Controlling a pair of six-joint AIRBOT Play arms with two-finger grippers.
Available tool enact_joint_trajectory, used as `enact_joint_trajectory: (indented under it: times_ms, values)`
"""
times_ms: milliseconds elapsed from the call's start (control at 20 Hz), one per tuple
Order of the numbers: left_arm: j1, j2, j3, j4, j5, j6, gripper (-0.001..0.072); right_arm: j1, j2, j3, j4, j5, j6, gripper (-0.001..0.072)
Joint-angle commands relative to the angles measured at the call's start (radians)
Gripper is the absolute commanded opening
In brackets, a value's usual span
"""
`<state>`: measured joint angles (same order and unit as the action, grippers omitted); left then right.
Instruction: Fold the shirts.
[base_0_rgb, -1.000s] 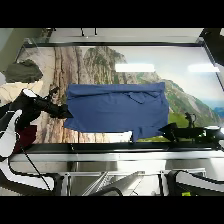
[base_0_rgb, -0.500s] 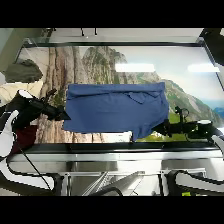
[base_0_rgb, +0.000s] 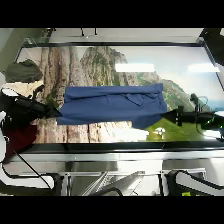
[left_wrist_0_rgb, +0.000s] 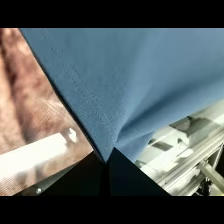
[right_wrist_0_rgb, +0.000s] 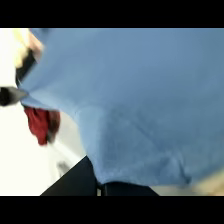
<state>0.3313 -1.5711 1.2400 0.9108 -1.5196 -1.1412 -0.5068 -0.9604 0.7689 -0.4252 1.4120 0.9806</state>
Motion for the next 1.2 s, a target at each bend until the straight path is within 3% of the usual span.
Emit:
enact_joint_trajectory:
  times_ms: [0,350,600,650,750,800,850,900,950,1000,1050,1100,1150]
  values:
    - [-0.005,-0.023,0.127,0.003,-0.002,-0.058,0.0012,0.078,-0.101,0.195,0.074,-0.087,0.008,0.0017]
    - [-0.124,-0.275,0.520,0.011,0.035,-0.124,0.0012,0.257,-0.589,0.751,0.073,-0.228,0.040,0.0017]
    - [-0.154,-0.494,0.724,0.014,0.045,-0.182,0.0012,0.256,-0.802,0.885,0.068,-0.262,0.055,0.0018]
    - [-0.154,-0.526,0.743,0.014,0.033,-0.185,0.0012,0.254,-0.817,0.885,0.067,-0.264,0.048,0.0027]
    - [-0.154,-0.570,0.783,0.014,0.012,-0.189,0.0015,0.238,-0.819,0.892,0.042,-0.255,0.044,0.0132]
    - [-0.149,-0.580,0.808,0.014,0.008,-0.188,0.0129,0.221,-0.813,0.908,0.019,-0.234,0.044,0.0146]
    - [-0.139,-0.580,0.821,0.014,0.015,-0.188,0.0569,0.198,-0.802,0.935,-0.015,-0.202,0.044,0.0276]
    - [-0.127,-0.577,0.835,0.012,0.024,-0.195,0.0680,0.172,-0.790,0.965,-0.065,-0.163,0.045,0.0360]
    - [-0.116,-0.572,0.845,0.013,0.027,-0.198,0.0680,0.146,-0.777,0.996,-0.137,-0.124,0.046,0.0373]
    - [-0.095,-0.557,0.838,0.012,0.039,-0.220,0.0680,0.126,-0.765,1.011,-0.215,-0.100,0.074,0.0436]
    - [-0.080,-0.530,0.811,0.009,0.064,-0.238,0.0679,0.111,-0.756,1.012,-0.282,-0.093,0.095,0.0622]
    - [-0.066,-0.504,0.784,0.002,0.080,-0.239,0.0679,0.103,-0.754,1.012,-0.335,-0.077,0.111,0.0706]
    - [-0.058,-0.480,0.766,0.003,0.083,-0.238,0.0679,0.103,-0.758,1.012,-0.373,-0.060,0.121,0.0706]
